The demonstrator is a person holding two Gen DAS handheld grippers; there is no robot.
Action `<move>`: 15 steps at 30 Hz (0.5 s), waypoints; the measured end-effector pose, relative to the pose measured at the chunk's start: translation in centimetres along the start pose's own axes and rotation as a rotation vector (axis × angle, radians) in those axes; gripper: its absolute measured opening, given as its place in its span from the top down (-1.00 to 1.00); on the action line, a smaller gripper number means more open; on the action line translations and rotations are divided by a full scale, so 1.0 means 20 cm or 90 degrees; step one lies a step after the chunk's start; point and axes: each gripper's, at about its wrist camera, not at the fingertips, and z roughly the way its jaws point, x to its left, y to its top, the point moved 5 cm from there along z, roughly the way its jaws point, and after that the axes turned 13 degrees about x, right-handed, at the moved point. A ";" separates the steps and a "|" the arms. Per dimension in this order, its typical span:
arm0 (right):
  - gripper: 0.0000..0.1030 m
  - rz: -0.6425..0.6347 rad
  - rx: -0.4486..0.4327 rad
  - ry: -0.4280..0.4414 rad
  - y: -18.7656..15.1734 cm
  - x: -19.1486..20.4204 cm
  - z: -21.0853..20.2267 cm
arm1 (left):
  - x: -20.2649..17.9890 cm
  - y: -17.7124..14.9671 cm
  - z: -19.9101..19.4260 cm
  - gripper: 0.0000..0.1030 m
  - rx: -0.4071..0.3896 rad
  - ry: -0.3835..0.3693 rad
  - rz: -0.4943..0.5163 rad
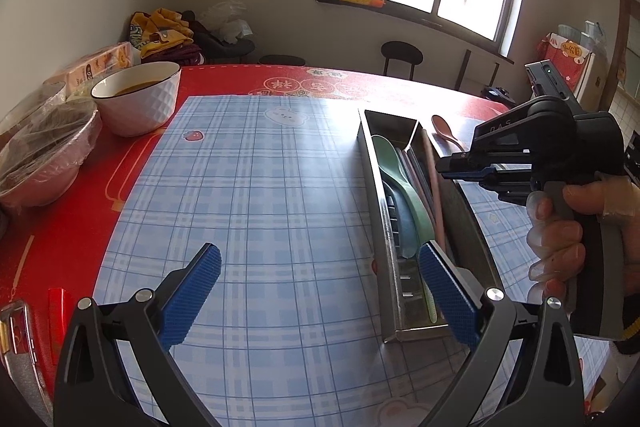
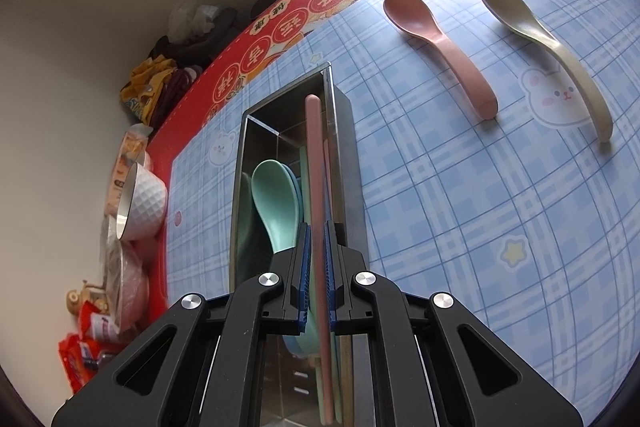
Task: Organize utensils
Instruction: 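Lower the second pink chopstick into the steel tray and open the right tool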
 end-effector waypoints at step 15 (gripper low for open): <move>0.84 -0.115 -0.078 -0.059 0.04 -0.03 -0.20 | -0.08 0.03 -0.01 -0.88 0.005 0.011 0.008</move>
